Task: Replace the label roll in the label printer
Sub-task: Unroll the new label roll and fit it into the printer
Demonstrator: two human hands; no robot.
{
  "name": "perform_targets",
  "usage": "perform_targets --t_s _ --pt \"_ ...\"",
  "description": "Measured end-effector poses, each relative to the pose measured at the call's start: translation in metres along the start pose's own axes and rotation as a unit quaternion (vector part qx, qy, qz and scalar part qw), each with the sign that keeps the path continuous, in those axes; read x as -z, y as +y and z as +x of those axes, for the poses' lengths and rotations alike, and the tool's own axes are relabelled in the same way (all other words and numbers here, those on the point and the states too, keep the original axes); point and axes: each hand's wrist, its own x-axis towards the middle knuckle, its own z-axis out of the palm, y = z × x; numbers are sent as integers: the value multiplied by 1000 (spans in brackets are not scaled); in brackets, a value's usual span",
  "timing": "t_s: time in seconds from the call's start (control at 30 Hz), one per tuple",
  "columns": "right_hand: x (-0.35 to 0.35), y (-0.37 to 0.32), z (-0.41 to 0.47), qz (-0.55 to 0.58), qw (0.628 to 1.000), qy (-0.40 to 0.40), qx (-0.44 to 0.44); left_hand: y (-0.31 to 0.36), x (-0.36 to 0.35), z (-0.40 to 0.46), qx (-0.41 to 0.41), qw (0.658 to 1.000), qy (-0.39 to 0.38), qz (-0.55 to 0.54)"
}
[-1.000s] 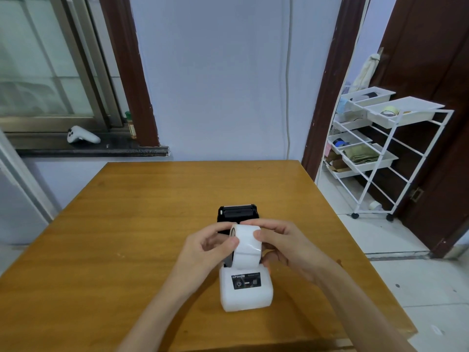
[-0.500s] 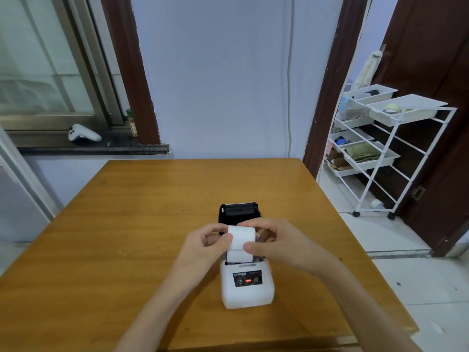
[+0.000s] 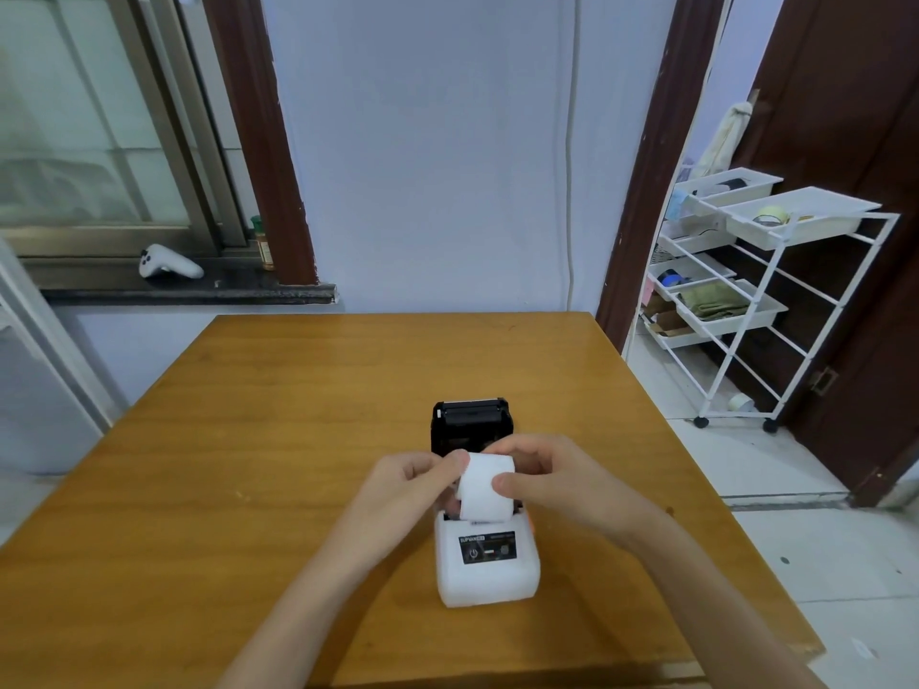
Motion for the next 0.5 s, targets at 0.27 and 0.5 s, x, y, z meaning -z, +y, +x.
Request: perform_targets --t_s 0.27,0.5 --pt "-1 1 7 3 1000 26 -5 -38 1 -5 -83 994 21 67" --pt "-3 7 8 -1 1000 13 -21 -43 5 -9 -109 992 -9 62"
